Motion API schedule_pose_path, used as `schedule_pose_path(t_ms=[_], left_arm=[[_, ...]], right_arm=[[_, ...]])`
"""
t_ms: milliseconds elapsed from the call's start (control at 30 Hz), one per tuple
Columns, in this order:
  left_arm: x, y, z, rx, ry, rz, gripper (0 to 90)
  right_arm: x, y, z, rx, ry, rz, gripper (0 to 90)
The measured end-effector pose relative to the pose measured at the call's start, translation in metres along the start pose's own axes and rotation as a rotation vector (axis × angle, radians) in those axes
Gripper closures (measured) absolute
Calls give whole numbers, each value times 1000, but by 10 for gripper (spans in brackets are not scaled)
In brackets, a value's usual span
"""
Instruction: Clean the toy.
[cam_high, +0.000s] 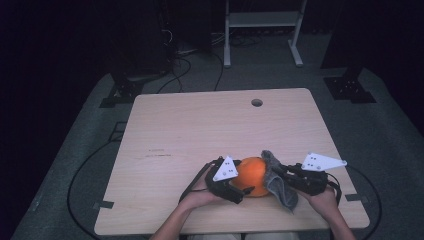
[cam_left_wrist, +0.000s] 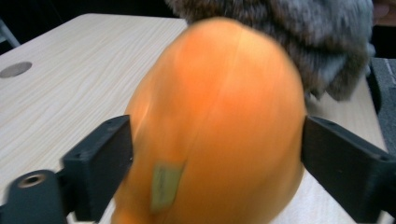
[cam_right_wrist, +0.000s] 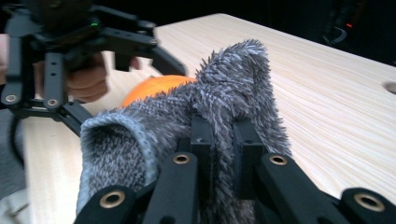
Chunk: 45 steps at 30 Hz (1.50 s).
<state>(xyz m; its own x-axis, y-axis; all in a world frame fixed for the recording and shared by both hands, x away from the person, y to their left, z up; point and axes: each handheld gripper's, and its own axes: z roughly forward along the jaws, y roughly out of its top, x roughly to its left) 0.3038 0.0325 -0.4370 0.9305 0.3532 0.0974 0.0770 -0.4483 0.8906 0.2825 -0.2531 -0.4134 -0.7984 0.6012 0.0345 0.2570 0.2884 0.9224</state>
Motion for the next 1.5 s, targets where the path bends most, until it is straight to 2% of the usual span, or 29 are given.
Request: schedule_pose_path(t_ms=[33, 100, 167, 233, 300, 367, 433, 500, 567, 633, 733, 800, 833, 900, 967, 1000, 1033, 1067, 1100, 1167, 1233, 1267, 1333, 1367, 1433, 1500], left_arm=[[-1, -1, 0, -2, 5, 13, 192], [-5, 1, -1, -7, 42, 51, 311], [-8, 6, -4, -24, 72, 64, 385], [-9, 11, -8, -18, 94, 91, 396], [-9, 12, -13, -20, 86, 91, 405], [-7, 10, -15, 5, 78, 94, 408], [-6, 8, -14, 5, 57, 90, 404], [-6, 9, -12, -9, 46, 76, 366], [-5, 10, -9, -16, 59, 51, 295], [-9, 8, -6, -7, 82, 62, 309], [-15, 6, -1, 18, 64, 97, 357], [-16, 7, -2, 39, 27, 110, 362], [-14, 7, -4, 46, -7, 110, 361], [-8, 6, -11, 31, -100, 73, 348], [2, 7, -19, -40, -183, -11, 340], [5, 8, -21, -61, -186, -48, 281], [8, 9, -21, -62, -154, -71, 233], [9, 10, -19, -45, -121, -88, 190], [11, 9, -16, -32, -108, -107, 160], [12, 6, -9, 0, -110, -145, 114], [12, 1, -3, 23, -119, -180, 120], [11, -1, -3, 27, -122, -173, 163], [4, 0, -3, 42, -82, -97, 325], [1, 2, -3, 53, -68, -75, 366], [-4, 7, -5, 38, -42, -32, 413], [-7, 11, -9, 29, -3, 4, 427]], right_arm=[[-1, 0, -1, 2, -4, 12, 808], [2, 5, -4, -1, -16, -3, 808], [10, 13, -7, -43, 0, -23, 808], [20, 22, -5, -60, 16, -61, 808], [24, 25, -1, -64, 26, -69, 808], [18, 19, 5, -32, 16, -50, 809], [11, 7, 10, 13, 0, -30, 808], [4, 0, 10, 12, 14, 13, 808], [2, -1, 9, 24, -8, 6, 809], [4, 2, 7, 16, -8, 14, 809], [13, 12, 5, -26, 42, -12, 808], [16, 13, 7, 4, 42, -45, 807], [14, 10, 8, 26, 40, -49, 808], [6, 2, 7, 45, 42, -22, 808], [-1, -5, 4, 70, 40, 15, 808], [-2, -7, 3, 71, 43, 22, 808], [-1, -8, 2, 75, 45, 18, 808], [0, -8, 2, 77, 59, 12, 808], [1, -8, 2, 75, 85, 4, 808], [4, -8, 2, 76, 122, -25, 807], [5, -8, 4, 84, 134, -41, 808], [4, -9, 4, 86, 137, -39, 807], [3, -9, 3, 86, 139, -29, 807], [2, -7, 1, 76, 139, -16, 807], [2, -3, -2, 41, 141, -11, 807], [4, 1, 0, 29, 125, -10, 808]])
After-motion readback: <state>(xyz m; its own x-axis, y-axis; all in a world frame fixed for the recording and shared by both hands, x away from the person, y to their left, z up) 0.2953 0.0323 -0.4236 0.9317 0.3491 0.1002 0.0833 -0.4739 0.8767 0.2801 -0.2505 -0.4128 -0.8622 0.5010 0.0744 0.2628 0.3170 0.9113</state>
